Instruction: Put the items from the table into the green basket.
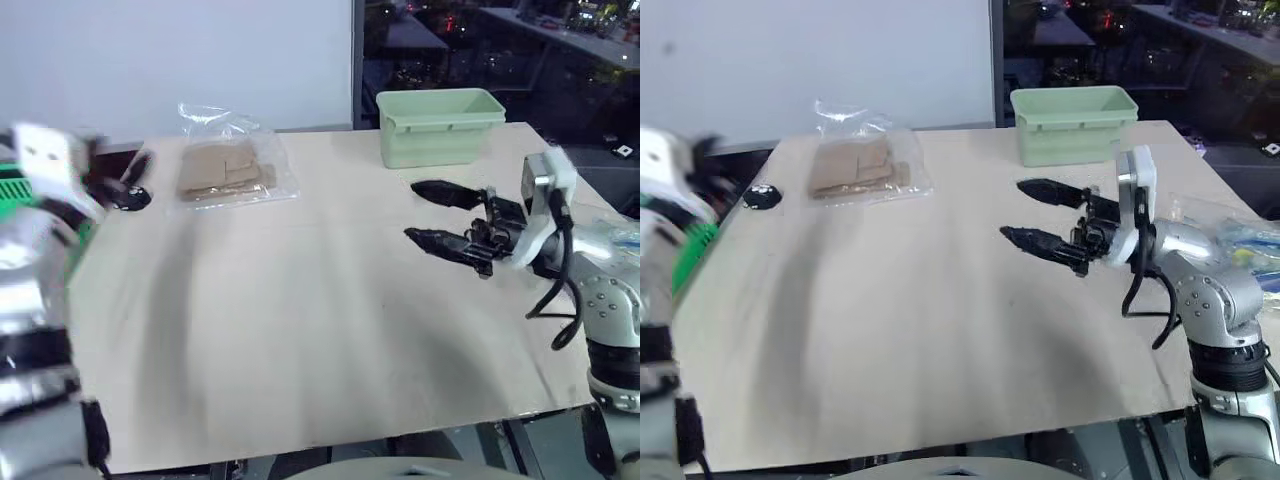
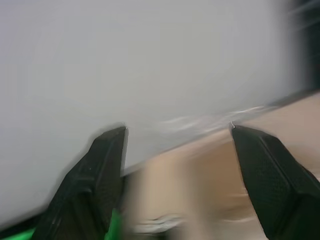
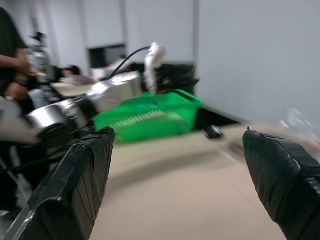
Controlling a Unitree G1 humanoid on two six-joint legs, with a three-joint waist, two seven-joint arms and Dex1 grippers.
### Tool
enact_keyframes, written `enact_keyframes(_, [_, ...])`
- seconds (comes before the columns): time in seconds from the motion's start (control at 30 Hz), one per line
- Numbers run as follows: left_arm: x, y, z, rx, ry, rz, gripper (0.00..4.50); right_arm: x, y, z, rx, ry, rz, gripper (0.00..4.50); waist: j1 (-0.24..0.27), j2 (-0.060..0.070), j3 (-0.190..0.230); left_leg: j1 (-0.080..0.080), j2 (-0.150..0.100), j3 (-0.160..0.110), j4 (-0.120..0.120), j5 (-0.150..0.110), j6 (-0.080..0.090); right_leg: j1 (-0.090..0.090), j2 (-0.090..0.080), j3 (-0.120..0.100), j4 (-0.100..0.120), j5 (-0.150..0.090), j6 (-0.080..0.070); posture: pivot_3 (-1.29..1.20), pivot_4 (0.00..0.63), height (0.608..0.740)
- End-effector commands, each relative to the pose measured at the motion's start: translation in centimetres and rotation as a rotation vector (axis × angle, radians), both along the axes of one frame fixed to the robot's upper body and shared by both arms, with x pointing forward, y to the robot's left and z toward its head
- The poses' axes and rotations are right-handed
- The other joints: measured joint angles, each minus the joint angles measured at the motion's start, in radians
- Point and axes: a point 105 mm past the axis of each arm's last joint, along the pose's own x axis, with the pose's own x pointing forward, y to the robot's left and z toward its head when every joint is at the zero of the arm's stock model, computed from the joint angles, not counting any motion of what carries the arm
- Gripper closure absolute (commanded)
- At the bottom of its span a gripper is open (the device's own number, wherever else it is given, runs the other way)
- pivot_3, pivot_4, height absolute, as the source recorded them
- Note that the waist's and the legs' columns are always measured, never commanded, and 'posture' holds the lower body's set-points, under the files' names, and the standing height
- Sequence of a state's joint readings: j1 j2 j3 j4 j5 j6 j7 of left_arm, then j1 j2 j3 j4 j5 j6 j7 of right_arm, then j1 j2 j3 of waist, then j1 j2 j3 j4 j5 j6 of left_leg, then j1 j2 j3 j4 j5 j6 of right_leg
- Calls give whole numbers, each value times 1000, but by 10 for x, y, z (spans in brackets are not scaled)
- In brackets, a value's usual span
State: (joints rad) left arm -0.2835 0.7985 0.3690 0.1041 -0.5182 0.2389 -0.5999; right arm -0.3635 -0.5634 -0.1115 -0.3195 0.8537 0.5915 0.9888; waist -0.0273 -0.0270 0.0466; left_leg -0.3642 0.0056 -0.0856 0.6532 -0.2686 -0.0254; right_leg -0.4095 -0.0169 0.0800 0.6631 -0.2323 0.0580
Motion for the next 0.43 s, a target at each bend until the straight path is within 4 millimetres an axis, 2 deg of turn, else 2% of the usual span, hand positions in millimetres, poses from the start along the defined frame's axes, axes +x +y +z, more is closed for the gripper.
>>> enact_keyframes(0.03, [-24, -48, -13, -7, 41, -132, 1110, 5, -19, -25, -90, -34, -139, 133, -9, 0, -1, -1, 1, 0, 0, 0, 0, -1, 1, 0, 0, 0, 0, 35, 0, 740])
enact_keyframes(0.1, [-35, -73, -47, -53, 142, -157, 1110, 4, -30, -58, -182, -13, -221, 133, -7, 3, -4, 3, 1, 0, -2, 0, 0, 2, 2, 0, 0, 0, 0, 35, 0, 740])
enact_keyframes(0.23, [-54, -104, -85, -114, 246, -194, 1110, -1, -45, -97, -275, 7, -327, 133, -4, 5, -5, 4, 0, 1, 0, 0, 0, 3, 2, 1, -2, 0, 0, 28, 0, 740])
enact_keyframes(0.33, [-63, -103, -105, -117, 300, -172, 1110, 0, -54, -109, -280, 9, -403, 133, -9, 5, -4, 10, 0, 2, 2, 0, 0, 9, 5, 3, -1, -4, 1, 18, 0, 740])
enact_keyframes(0.43, [-69, -98, -111, -132, 323, -165, 1110, 0, -59, -112, -275, 16, -431, 133, -13, 6, -3, 23, 1, 2, 1, 0, 0, 22, 7, 4, -3, -5, -2, 14, 0, 740])
